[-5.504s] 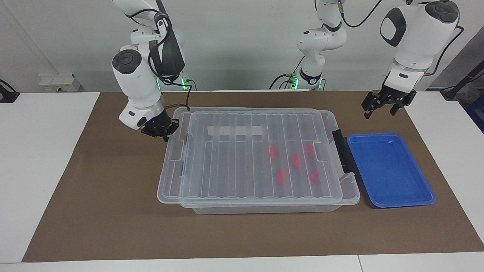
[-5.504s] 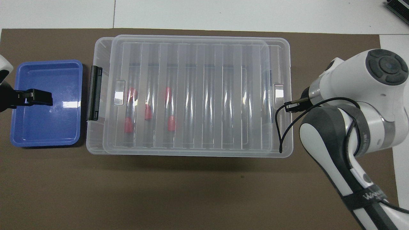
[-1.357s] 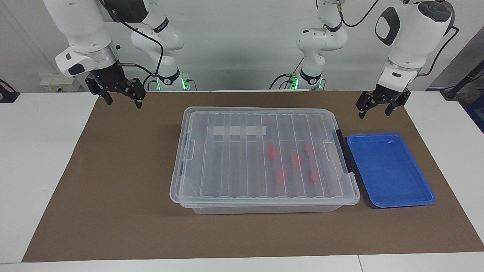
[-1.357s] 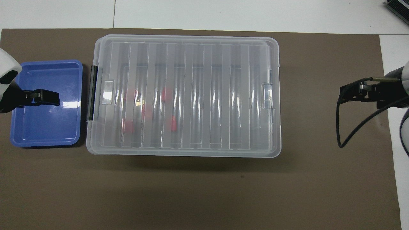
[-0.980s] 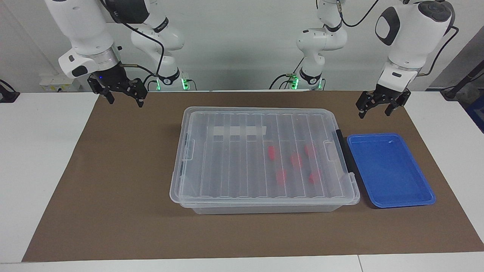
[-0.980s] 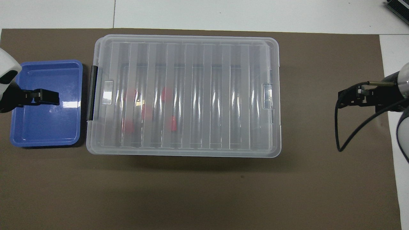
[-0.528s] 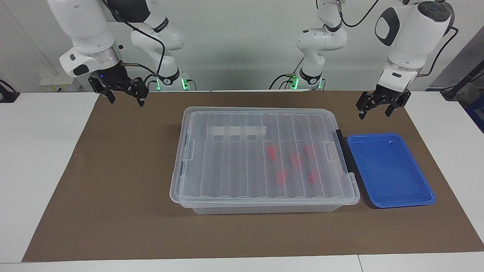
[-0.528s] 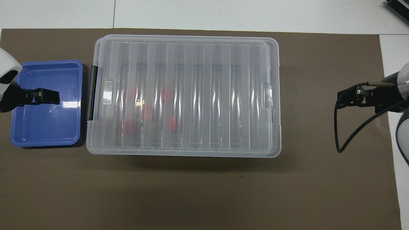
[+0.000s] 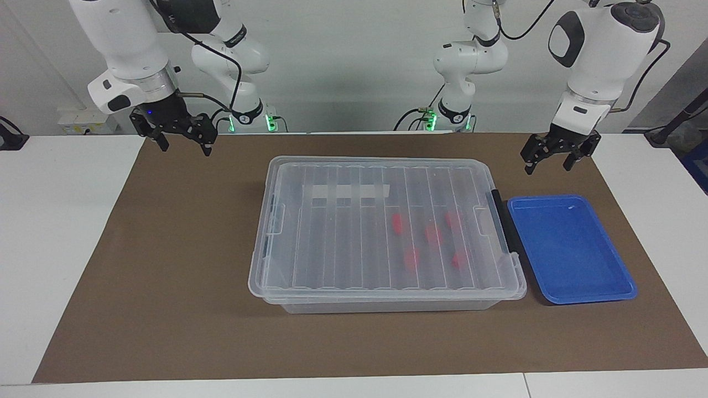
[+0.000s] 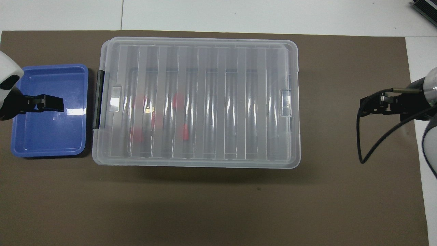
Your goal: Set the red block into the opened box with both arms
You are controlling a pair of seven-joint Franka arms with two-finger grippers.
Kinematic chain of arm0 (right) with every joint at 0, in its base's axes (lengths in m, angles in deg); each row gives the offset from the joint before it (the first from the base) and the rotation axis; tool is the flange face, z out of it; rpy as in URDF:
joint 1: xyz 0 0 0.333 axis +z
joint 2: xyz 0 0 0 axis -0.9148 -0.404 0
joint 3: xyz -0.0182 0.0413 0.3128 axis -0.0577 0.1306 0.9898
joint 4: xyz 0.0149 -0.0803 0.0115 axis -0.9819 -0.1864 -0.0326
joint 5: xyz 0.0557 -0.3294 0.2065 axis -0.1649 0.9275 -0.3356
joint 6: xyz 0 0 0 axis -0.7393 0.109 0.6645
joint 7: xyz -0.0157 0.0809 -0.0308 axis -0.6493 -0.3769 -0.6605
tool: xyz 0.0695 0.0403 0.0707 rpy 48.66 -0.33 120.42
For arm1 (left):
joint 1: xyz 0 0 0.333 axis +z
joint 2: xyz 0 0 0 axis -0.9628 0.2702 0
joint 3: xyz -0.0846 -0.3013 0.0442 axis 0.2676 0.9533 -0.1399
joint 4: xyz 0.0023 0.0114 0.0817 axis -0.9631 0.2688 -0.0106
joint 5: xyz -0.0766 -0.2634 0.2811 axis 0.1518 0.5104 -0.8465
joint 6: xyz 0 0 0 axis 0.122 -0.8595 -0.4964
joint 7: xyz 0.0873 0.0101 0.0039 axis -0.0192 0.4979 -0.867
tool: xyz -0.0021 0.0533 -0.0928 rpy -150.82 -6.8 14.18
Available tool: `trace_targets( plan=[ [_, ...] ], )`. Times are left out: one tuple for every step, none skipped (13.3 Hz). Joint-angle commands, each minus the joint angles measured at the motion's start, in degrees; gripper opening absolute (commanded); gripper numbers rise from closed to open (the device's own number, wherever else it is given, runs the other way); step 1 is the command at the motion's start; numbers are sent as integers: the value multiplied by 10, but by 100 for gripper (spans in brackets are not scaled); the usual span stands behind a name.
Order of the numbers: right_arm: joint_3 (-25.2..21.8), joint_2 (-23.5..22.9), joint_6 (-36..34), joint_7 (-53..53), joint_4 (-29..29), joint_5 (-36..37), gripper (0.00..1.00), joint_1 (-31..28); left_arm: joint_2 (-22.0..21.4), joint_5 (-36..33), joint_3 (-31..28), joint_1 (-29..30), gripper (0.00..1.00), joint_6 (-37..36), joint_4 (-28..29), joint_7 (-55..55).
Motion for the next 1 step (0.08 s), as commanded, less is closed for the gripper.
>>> trace_targets(
  plan=[
    [4, 19, 3, -17, -21, 8, 100, -2, -17, 8, -6, -4, 100, 7, 18, -3]
  ],
)
